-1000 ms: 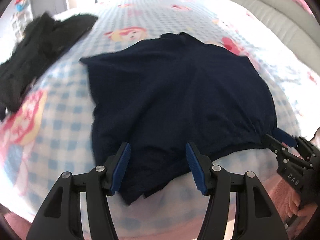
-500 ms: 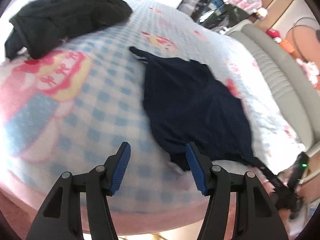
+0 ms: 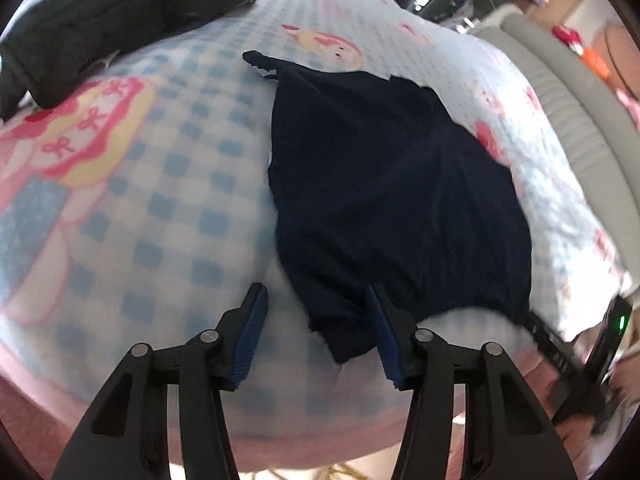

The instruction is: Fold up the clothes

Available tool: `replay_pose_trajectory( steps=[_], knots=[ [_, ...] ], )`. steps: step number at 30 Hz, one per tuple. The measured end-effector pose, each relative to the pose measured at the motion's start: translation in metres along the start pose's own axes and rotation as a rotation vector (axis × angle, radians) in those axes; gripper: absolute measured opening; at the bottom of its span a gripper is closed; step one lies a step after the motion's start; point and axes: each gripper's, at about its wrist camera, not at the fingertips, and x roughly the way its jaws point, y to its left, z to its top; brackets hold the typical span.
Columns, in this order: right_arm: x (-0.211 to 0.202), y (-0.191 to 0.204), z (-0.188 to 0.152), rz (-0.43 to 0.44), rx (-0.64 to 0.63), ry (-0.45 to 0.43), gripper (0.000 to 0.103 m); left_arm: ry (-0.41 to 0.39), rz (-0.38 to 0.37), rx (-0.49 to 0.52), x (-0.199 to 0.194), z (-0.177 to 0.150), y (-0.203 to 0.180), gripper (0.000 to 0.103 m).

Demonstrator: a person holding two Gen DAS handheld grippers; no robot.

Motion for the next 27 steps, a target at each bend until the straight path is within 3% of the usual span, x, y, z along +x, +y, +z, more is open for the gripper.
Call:
replay_pose_trajectory(
  steps=[2,6,8,12,16,20,21,22,23,27],
  knots=[
    [0.004,0.000,0.002,-0.005,-0.010,0.017,0.055,0.012,-0.013,0.002,-0.002,-0.004,-0.001,0.051],
    [-0.001,0.002,0.004,0.067,0.018,0.003,0.057,0.014,-0.173,-0.106,-0.002,-0.001,0.012,0.052],
    [0.000,0.011,0.006,0.100,-0.025,0.005,0.057,0.019,-0.204,-0.105,0.000,0.001,0.010,0.052],
    [-0.001,0.024,0.008,0.131,-0.075,-0.001,0.054,0.012,-0.177,-0.061,0.002,0.003,0.003,0.051],
    [-0.004,0.012,0.013,0.194,0.018,0.002,0.038,-0.003,-0.189,-0.053,0.004,0.000,0.004,0.050],
    [0.005,0.013,0.017,0.181,0.007,0.009,0.039,0.001,-0.201,-0.064,0.009,-0.002,0.007,0.055],
    [0.012,0.012,0.016,0.177,0.022,0.026,0.039,0.002,-0.195,-0.071,0.011,-0.001,0.007,0.053],
    [0.017,0.011,0.015,0.178,0.036,0.036,0.038,-0.004,-0.177,-0.067,0.010,-0.001,0.005,0.038],
    [0.020,0.010,0.015,0.185,0.043,0.034,0.036,-0.015,-0.152,-0.056,0.007,-0.001,0.002,0.030],
    [0.009,0.014,0.014,0.170,-0.011,0.012,0.020,-0.034,-0.132,-0.035,0.000,-0.002,-0.004,0.024]
  ],
)
